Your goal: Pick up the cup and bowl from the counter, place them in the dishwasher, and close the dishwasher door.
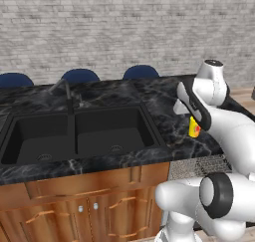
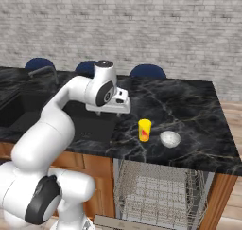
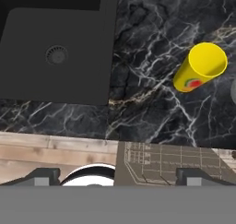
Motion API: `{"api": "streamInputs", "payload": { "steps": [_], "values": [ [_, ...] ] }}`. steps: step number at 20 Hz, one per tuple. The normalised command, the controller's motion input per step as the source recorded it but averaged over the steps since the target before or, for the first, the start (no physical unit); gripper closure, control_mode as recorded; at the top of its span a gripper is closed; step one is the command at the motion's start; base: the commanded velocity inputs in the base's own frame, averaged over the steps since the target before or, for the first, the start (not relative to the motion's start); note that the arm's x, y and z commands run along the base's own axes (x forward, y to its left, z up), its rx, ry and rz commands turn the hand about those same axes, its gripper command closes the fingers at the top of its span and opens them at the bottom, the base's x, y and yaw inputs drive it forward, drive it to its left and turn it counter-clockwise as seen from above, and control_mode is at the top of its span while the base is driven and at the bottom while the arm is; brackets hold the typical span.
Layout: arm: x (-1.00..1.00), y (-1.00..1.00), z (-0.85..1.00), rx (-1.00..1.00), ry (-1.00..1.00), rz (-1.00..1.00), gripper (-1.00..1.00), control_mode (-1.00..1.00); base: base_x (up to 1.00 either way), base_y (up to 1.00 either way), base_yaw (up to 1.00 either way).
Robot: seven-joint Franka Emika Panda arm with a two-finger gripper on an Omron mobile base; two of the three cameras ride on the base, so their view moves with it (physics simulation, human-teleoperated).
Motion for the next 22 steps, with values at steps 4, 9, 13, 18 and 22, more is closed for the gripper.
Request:
{"api": "streamInputs", "payload": {
  "steps": [4,9,13,18,22],
  "values": [
    [0.1,-0.16,-0.25,0.0,0.0,0.0,-1.0,-1.0,0.0,0.0,0.0],
    [0.18,-0.22,-0.26,0.0,0.0,0.0,-1.0,-1.0,0.0,0.0,0.0],
    [0.19,-0.22,-0.23,0.0,0.0,0.0,-1.0,-1.0,0.0,0.0,0.0],
    [0.28,-0.22,-0.19,0.0,0.0,0.0,-1.0,-1.0,0.0,0.0,0.0],
    [0.31,-0.21,-0.18,0.0,0.0,0.0,-1.0,-1.0,0.0,0.0,0.0]
  ]
}}
